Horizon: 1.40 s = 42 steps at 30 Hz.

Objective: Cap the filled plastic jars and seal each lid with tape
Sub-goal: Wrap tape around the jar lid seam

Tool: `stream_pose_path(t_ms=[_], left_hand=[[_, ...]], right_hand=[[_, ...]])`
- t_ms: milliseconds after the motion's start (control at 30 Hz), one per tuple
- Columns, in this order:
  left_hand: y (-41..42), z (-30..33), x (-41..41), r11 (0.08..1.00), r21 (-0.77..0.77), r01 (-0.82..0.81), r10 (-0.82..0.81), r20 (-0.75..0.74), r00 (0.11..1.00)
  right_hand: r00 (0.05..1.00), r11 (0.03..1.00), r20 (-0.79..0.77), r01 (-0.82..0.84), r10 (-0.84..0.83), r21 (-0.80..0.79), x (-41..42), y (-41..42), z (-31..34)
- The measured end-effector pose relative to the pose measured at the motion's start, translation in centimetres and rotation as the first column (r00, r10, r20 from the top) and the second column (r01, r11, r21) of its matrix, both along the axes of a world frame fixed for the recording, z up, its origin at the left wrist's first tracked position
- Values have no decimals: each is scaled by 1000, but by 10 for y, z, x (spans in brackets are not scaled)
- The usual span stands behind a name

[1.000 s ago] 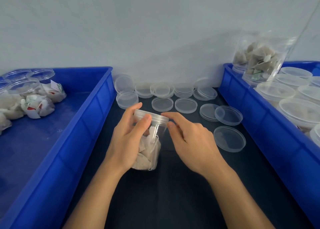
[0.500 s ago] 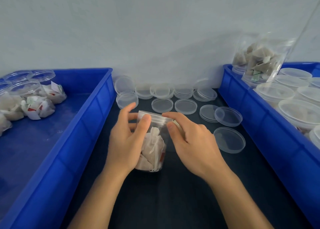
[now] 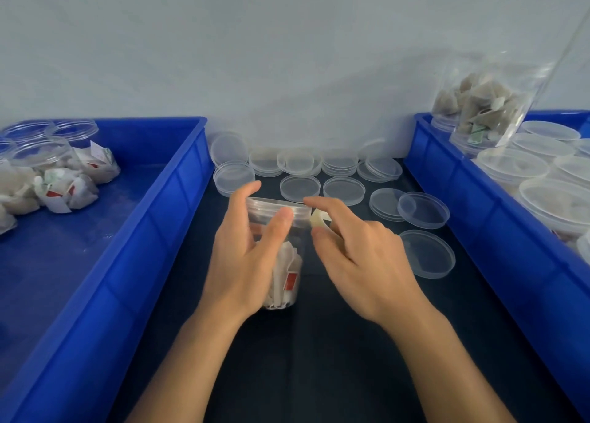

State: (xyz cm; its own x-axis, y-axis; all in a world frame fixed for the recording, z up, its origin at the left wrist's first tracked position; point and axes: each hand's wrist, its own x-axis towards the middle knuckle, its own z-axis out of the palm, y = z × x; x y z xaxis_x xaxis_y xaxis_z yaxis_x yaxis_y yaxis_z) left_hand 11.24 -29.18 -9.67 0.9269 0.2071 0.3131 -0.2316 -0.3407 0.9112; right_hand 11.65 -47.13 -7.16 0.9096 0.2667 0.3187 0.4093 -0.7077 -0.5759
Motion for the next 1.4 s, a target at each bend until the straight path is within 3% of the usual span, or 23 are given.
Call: stream_pose_path(t_ms=[233, 533, 933, 1167, 1400], left_hand=[[5, 1, 1, 996, -8, 89, -89, -11, 996], [10, -1, 1, 980, -76, 182, -183, -2, 983], [11, 0, -2, 976, -31, 216, -216, 14, 976], [7, 5, -3, 971, 239, 3, 5, -33, 999], [7, 5, 2, 991, 130, 0, 6, -44, 999]], right_hand=[[1000, 996, -3, 18, -18, 87, 9, -9, -5], [983, 952, -140, -75, 121, 298, 15, -18, -6], [963, 958, -205, -121, 178, 260, 16, -17, -11], [982, 982, -163, -68, 97, 174, 12, -8, -11], [979, 989, -181, -66, 90, 134, 5, -5, -6]])
